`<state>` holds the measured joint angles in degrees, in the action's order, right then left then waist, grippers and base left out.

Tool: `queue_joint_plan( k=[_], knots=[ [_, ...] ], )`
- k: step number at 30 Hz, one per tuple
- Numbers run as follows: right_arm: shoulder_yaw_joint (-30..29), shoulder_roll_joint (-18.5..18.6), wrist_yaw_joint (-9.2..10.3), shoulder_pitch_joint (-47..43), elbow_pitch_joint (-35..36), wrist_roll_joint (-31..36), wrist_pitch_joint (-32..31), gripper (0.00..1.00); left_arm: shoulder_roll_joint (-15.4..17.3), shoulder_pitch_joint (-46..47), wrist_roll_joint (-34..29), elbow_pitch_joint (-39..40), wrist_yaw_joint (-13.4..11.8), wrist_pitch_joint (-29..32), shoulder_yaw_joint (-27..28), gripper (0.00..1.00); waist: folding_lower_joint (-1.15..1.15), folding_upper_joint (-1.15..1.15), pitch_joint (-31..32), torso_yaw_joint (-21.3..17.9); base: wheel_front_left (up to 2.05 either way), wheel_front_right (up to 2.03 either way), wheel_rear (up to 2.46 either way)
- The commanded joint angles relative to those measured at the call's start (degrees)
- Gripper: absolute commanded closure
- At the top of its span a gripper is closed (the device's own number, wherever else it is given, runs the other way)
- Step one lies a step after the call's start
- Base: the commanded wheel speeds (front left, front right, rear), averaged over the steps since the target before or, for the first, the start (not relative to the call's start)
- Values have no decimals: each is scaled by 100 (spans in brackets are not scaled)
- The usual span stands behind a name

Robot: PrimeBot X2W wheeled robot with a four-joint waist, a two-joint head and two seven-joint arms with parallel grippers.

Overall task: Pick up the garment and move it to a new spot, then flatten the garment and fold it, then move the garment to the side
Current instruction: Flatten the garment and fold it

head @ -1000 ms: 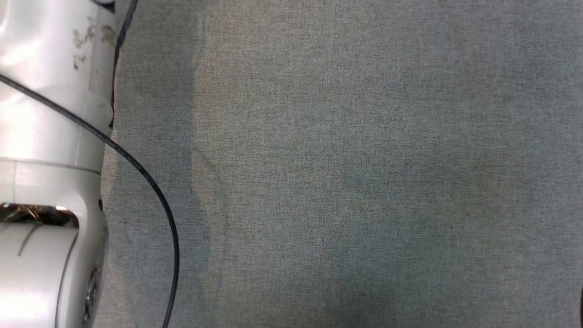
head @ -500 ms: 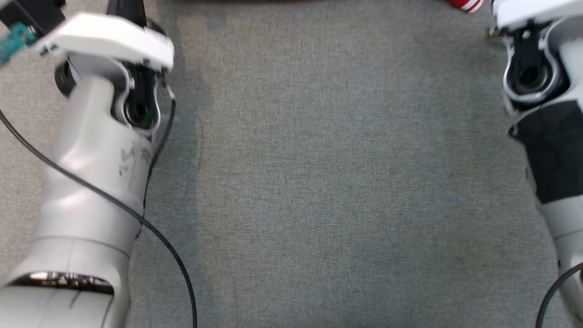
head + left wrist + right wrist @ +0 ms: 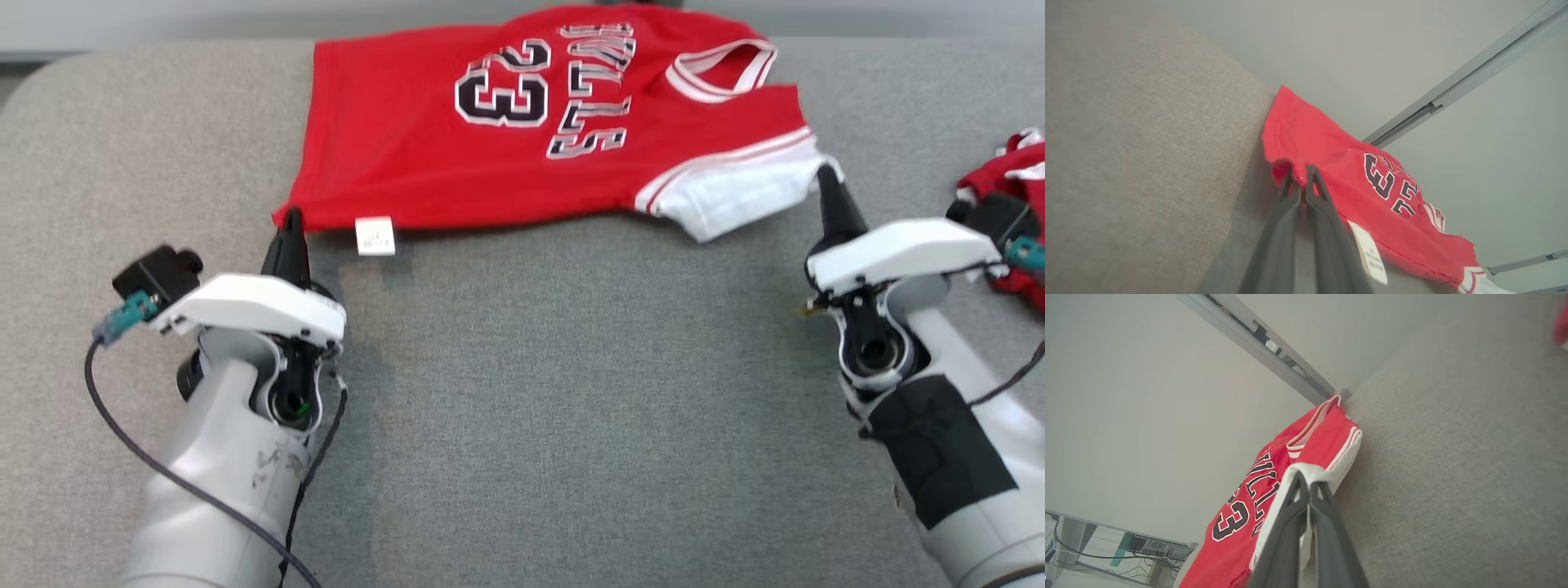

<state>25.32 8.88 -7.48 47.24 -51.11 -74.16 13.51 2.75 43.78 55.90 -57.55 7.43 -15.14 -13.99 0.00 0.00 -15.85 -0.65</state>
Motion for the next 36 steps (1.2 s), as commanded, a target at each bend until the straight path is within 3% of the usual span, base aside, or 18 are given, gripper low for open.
queue_joint_plan(
  k=[1,12,26,36],
  knots=[
    [30,18,-4,-182,-32,-99,-41,100,34,-140,75,-3,4,-6,-5,100,0,0,277,-37,0,0,0],
    [233,96,-4,-1057,50,-567,-290,100,37,-825,460,42,4,-7,-161,100,0,0,835,-59,0,0,0],
    [239,343,-4,-1968,379,-989,-381,100,34,-1935,-1014,668,5,-7,292,100,0,0,1335,-24,0,0,0],
    [350,608,-4,-2534,1056,-1077,-517,100,32,-2531,-1937,1238,5,-7,697,100,0,0,1464,-3,0,0,0]
  ],
)
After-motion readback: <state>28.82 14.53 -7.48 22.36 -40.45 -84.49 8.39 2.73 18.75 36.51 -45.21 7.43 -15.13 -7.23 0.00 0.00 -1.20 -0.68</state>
